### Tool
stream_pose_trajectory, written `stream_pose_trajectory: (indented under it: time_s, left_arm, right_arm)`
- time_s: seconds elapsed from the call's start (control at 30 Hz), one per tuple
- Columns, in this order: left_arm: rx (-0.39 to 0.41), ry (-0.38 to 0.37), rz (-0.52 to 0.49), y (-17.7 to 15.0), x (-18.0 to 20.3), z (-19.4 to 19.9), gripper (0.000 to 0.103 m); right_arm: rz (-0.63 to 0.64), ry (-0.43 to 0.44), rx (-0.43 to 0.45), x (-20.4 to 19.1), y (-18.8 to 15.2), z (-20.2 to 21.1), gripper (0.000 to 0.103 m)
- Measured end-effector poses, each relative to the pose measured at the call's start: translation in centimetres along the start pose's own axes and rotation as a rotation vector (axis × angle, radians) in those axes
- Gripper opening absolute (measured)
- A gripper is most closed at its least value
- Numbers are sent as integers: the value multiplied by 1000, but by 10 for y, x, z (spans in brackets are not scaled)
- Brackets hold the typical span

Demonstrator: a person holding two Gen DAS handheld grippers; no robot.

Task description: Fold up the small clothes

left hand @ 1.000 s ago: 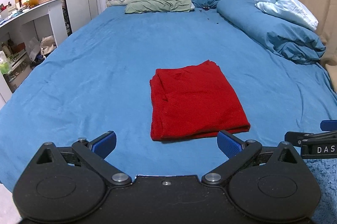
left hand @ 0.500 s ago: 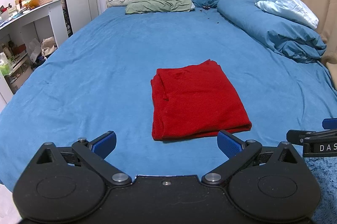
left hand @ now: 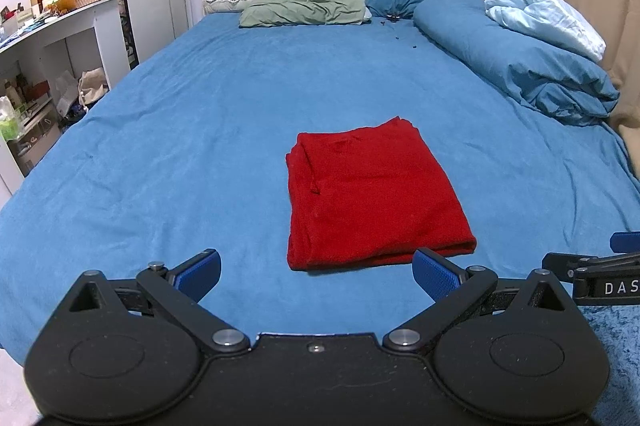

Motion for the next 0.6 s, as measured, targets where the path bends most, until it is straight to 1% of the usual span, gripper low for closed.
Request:
stream_pose_trajectory:
  time_s: [0.6]
  left_arm:
    - [0, 2, 6, 2, 4, 2, 103]
  right_arm:
    - [0, 0, 0, 1, 1, 0, 103]
Point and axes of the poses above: each gripper's, at about its wrist camera, not at the fingertips, and z roughly against the way its jaws point, x to its right, y to its top, the point moved 3 cm from there along -z, roughly the way its jaws point, and after that the axes turned 11 degrees about -z, right-handed, at the moved point
